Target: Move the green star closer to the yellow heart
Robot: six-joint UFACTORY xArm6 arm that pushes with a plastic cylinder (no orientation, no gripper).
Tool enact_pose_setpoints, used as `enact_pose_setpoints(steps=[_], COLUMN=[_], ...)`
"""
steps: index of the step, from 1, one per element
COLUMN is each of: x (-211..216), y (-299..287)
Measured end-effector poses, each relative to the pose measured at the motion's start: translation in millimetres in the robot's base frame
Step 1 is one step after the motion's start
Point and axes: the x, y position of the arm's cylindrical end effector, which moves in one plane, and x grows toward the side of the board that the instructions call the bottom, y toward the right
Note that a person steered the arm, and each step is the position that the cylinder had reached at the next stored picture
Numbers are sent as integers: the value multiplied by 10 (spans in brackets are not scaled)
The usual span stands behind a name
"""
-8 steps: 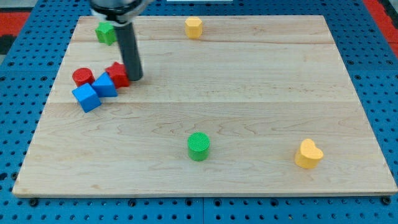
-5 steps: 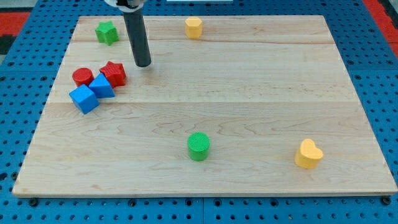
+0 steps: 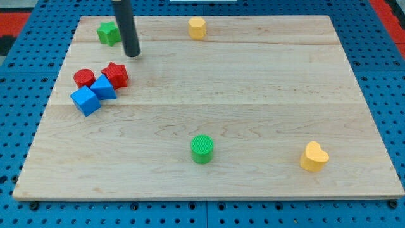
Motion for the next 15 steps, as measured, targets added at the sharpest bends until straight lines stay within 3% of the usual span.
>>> enact_pose_setpoints(steps=[2,3,5,7,8,10,12,14,15], x=[-297,-671,-537,64,-169,41,73,-302,-123], y=[-866,-1020,379,1184,1184,1810,1860,1857,2042])
